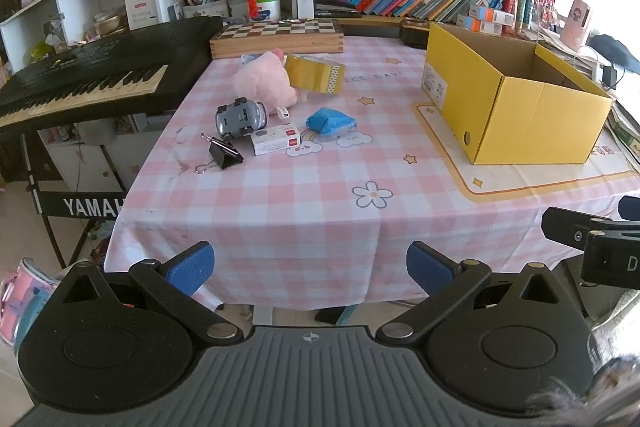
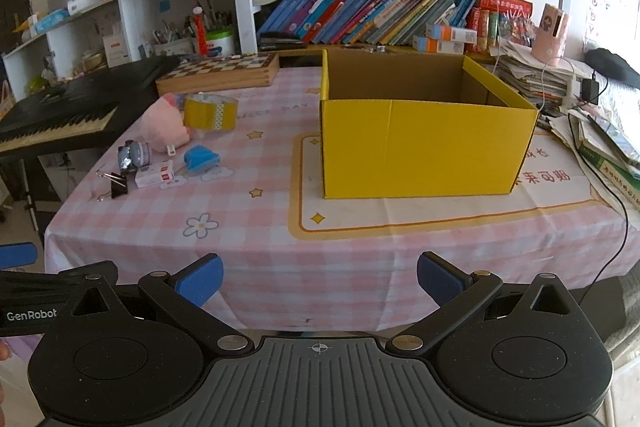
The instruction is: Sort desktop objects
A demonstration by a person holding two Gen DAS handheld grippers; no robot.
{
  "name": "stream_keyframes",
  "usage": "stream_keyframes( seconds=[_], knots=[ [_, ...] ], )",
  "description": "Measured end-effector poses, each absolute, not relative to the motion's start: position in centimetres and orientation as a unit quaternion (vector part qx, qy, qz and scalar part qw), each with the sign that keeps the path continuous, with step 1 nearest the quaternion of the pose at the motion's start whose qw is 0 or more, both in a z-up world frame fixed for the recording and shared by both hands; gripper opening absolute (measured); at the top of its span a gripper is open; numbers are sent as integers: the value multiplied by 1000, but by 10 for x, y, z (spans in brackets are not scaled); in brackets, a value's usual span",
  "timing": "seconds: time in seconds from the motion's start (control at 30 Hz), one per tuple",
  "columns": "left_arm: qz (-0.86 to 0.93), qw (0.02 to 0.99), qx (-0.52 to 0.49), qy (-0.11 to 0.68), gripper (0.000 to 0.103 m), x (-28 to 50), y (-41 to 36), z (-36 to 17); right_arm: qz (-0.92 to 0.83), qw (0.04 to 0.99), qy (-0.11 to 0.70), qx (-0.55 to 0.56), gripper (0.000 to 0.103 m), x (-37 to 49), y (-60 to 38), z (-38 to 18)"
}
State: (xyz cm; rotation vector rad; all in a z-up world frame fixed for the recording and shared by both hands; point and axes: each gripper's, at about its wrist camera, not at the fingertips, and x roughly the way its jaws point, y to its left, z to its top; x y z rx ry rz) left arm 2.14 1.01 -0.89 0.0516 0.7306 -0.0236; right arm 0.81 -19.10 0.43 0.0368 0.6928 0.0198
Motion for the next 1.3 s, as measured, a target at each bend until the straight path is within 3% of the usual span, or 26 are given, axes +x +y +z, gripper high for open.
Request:
stream_keyframes(
  seconds=[0.77,1.3],
  knots=[
    [3,935,26,354,103,13,28,-7,41,941,337,13,103,14,-171,5],
    [55,933,-34,353,103,14,64,-4,112,936,334,-15,103,25,-143,7]
  ],
)
